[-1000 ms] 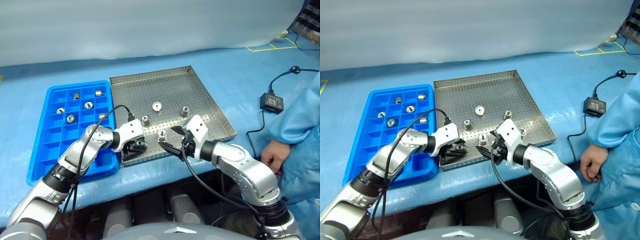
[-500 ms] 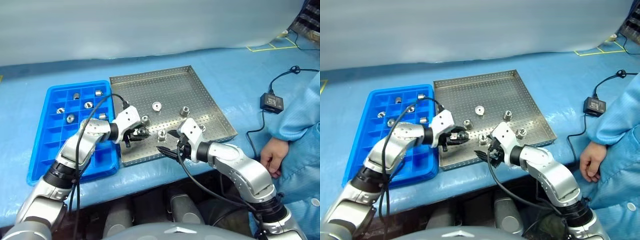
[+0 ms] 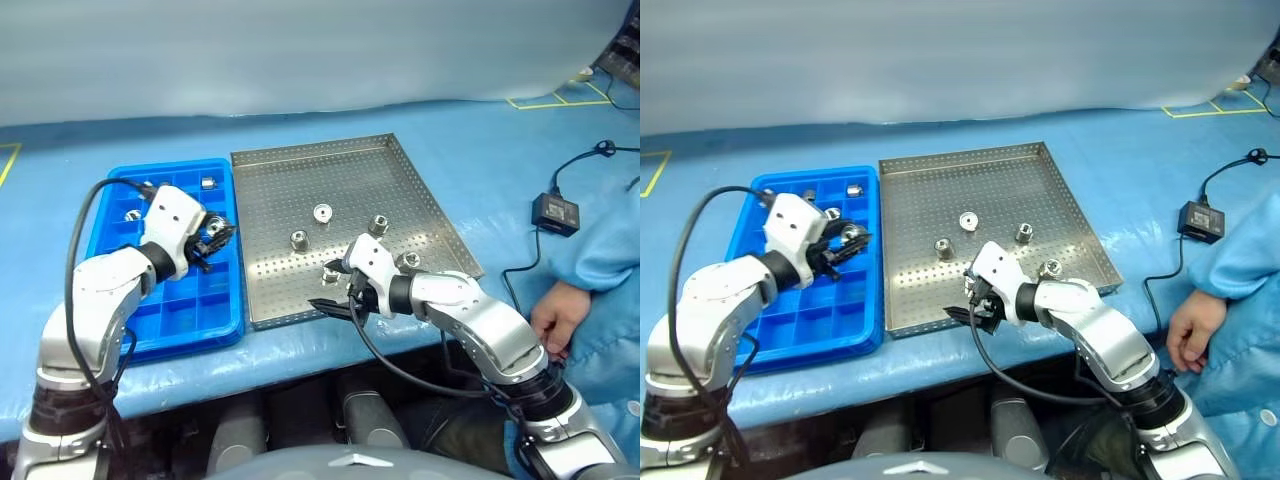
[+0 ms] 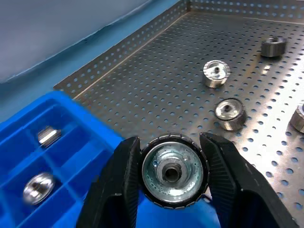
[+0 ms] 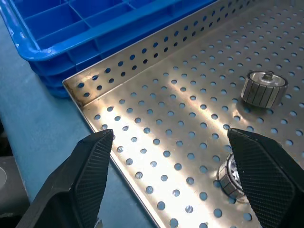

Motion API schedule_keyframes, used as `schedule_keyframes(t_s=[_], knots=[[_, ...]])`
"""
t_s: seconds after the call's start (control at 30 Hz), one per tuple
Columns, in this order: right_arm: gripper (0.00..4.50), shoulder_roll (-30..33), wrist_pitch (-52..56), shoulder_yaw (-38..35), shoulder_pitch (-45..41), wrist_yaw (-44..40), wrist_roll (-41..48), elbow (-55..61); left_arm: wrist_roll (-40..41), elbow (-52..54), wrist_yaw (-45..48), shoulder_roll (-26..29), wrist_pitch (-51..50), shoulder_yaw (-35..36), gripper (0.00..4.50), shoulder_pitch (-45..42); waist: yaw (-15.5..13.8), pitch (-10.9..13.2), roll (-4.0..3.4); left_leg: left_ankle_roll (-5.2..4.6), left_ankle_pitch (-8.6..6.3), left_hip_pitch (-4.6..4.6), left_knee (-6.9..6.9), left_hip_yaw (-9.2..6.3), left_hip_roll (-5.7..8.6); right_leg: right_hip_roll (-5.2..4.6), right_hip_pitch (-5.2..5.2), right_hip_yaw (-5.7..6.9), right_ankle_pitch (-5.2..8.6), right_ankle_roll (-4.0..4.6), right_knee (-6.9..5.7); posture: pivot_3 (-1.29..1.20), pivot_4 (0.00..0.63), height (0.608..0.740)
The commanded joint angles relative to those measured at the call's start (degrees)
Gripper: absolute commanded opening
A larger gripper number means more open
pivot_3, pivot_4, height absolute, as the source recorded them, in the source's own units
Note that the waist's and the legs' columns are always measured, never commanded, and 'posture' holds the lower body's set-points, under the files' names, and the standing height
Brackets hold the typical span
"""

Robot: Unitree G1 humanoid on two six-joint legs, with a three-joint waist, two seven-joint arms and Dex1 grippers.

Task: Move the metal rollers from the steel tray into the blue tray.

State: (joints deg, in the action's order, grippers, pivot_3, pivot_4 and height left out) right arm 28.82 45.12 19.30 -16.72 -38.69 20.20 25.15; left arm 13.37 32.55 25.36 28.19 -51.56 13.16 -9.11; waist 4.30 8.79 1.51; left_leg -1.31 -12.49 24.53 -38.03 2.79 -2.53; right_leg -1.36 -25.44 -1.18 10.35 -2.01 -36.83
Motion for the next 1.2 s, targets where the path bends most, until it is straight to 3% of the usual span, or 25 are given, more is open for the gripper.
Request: schedule_keyframes(t_s=[0.03, 0.27, 0.63, 0.87, 1.03, 1.2], knots=[[4.07, -1.39, -0.48, -2.03, -0.43, -0.18, 1.85, 1.37, -2.05, 2.83, -9.06, -3.70, -3.99, 6.11, 1.71, 0.07, -1.21, -0.01, 0.03, 0.00, 0.00, 0.00, 0.00, 0.00, 0.01, 0.00, 0.00, 0.00, 0.00, 0.00, -0.01, 0.03, 0.150, 0.740], [4.07, -3.04, 0.50, -3.78, -1.73, 0.61, 2.62, -0.31, -8.02, -0.81, -21.43, -8.20, -7.12, 8.88, 1.71, -1.39, -4.24, -0.05, 0.11, 0.01, 0.01, -0.01, -0.10, -0.01, 0.04, -0.01, 0.10, 0.05, -0.01, -0.01, 0.01, 0.08, 0.150, 0.740], [4.07, -3.20, 1.24, -4.40, -1.49, 1.68, 2.56, -0.91, -10.68, -9.81, -25.12, -10.79, -0.05, 3.51, 1.71, -2.00, -5.47, -0.06, 0.17, 0.03, 0.01, 0.07, -0.08, 0.06, 0.04, -0.02, 0.07, 0.14, -0.01, 0.03, 0.03, 0.07, 0.150, 0.740], [4.07, -2.65, 1.63, -4.95, -0.97, 2.19, 2.60, -0.40, -7.43, -6.86, -23.97, -15.48, 12.11, 3.30, 3.91, -3.22, -5.42, -0.05, 0.18, 0.03, 0.01, 0.07, -0.07, 0.06, 0.03, -0.05, 0.06, 0.14, -0.01, 0.04, 0.04, 0.06, 0.150, 0.740], [4.07, -2.31, 1.87, -6.16, -0.70, 3.27, 2.60, 0.09, -4.64, -5.44, -23.12, -18.42, 17.50, 1.94, 3.91, -5.97, -5.43, -0.06, 0.20, 0.03, 0.01, 0.10, -0.10, 0.11, 0.04, -0.06, 0.08, 0.14, -0.02, 0.04, 0.04, 0.04, 0.150, 0.740], [4.07, 0.81, 2.58, -7.91, 0.30, 5.11, 0.88, 1.52, 6.42, -3.22, -5.31, -14.21, 9.77, -10.82, 3.91, -7.97, -5.35, -0.05, 0.19, 0.03, 0.01, 0.12, -0.10, 0.15, 0.10, -0.05, 0.08, 0.14, -0.01, 0.04, 0.05, 0.00, 0.150, 0.740]])
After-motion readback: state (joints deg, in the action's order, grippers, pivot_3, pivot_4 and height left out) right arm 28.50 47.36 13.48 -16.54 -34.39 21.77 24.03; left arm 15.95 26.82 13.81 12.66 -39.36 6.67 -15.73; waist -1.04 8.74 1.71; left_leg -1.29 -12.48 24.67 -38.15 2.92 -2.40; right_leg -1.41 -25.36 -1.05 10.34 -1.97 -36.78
